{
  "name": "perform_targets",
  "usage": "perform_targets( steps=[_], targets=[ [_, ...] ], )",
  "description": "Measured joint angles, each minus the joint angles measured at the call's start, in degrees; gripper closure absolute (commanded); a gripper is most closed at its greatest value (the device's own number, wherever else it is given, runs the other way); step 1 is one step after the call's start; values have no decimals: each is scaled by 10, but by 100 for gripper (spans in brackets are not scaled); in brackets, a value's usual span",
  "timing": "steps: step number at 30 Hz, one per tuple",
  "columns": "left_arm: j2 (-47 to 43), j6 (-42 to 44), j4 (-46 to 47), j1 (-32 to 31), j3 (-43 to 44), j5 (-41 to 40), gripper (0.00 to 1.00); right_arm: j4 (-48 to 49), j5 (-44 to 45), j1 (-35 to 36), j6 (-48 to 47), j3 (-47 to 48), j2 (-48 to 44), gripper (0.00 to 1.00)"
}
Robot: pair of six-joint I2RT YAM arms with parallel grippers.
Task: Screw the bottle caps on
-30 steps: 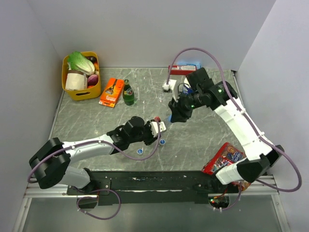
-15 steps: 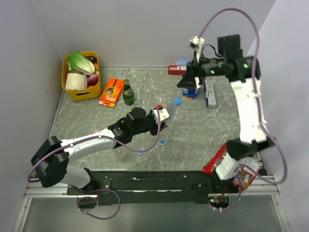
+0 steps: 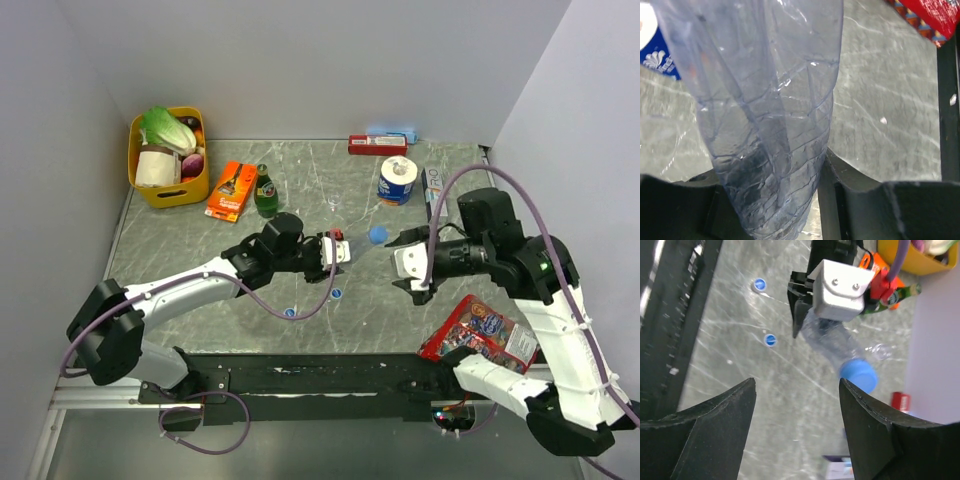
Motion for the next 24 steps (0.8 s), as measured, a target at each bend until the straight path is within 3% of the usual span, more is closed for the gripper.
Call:
perform_targets(
  steps=[9, 21, 24],
  targets=[
    [11, 89, -61, 1, 20, 35, 99, 50, 31, 20, -66, -22, 22, 29],
    [11, 110, -69, 3, 21, 40, 99, 45, 52, 30, -113, -26, 35, 51],
    [11, 111, -67, 5, 21, 40, 99, 45, 56, 30, -115, -26, 39, 63]
  ],
)
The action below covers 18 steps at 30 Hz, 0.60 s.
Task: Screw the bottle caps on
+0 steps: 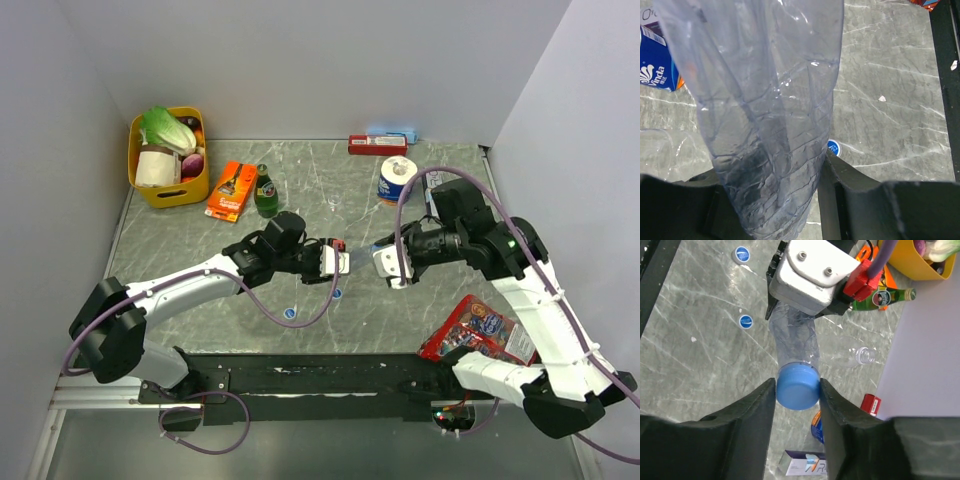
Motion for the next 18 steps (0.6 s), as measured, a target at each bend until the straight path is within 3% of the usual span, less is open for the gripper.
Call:
perform_targets(
  steps=[1, 6, 13, 16, 17, 18],
  targets=[
    [0, 1, 0, 0, 0, 0, 99, 1, 0, 0, 0, 0, 1, 72],
    [0, -13, 8, 2, -4, -6, 99, -5, 7, 1, 37, 21, 24, 93],
    [1, -127, 88, -3, -14, -111, 99, -29, 7, -15, 312, 202, 177, 100],
    [7, -164, 85, -8, -16, -149, 99, -20, -2, -26, 419, 218, 211, 100],
    [10, -170, 85, -9, -16, -155, 94, -14, -2, -28, 442, 214, 214, 100],
    [14, -177, 85, -11, -16, -161, 83, -7, -2, -30, 464, 208, 214, 100]
  ],
)
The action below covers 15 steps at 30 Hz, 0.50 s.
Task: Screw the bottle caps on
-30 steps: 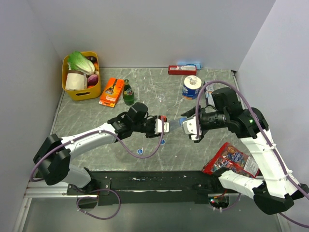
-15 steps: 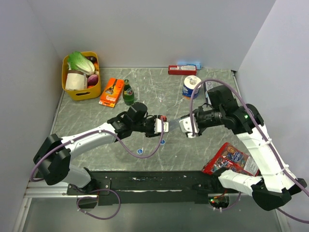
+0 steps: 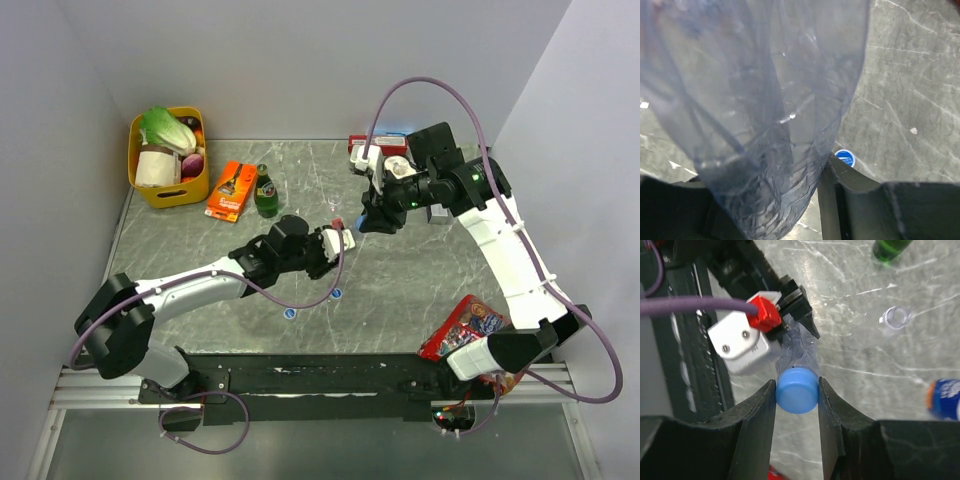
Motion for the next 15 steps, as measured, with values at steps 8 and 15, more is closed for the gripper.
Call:
perform_targets(
  steps=[8, 15],
  targets=[
    [1, -42, 37, -11, 0, -27, 4, -11, 2, 2, 73, 2, -2, 100],
    [-6, -50, 37, -11, 0, -44, 4, -46, 43, -7, 51, 1, -13, 100]
  ],
)
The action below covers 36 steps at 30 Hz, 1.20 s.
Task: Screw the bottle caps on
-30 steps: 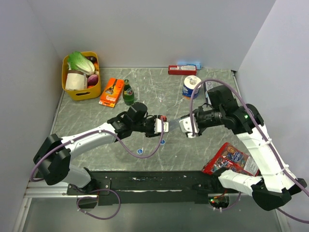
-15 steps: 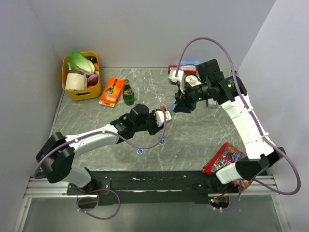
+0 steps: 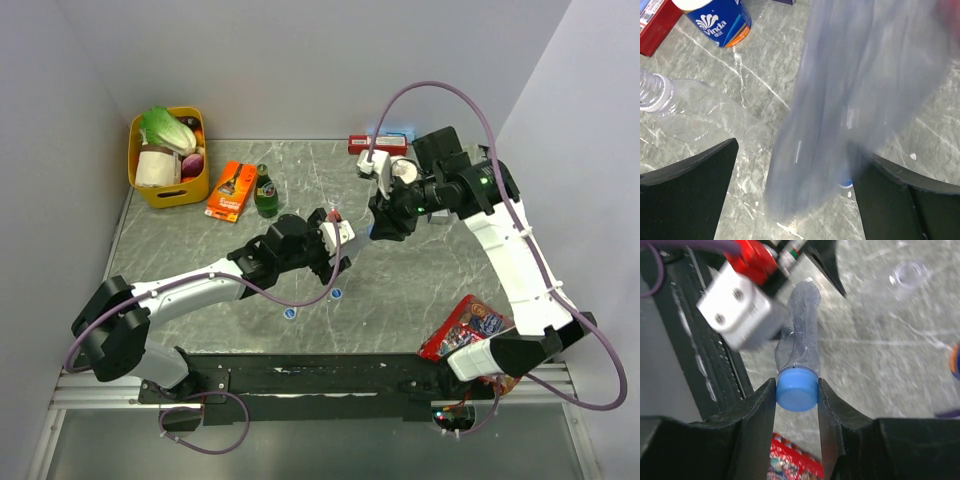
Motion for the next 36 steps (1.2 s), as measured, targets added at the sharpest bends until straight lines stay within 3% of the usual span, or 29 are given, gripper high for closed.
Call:
perform_targets(
  steps=[7, 12, 18, 27, 36],
  targets=[
    [-4, 20, -31, 16, 2, 51, 4, -22, 79, -36, -11, 11, -14, 100],
    [0, 33, -47, 31, 23, 96, 4, -23, 139, -52, -9, 73, 22, 100],
    [-31, 21, -50, 44, 39, 113, 4, -22, 177, -85, -21, 82, 78, 100],
    [-160, 11, -33, 58, 96, 110, 4, -22, 203, -101, -28, 109, 170, 100],
    [-179, 12, -42, 99, 104, 92, 4, -22, 211, -102, -15, 110, 198, 94]
  ],
)
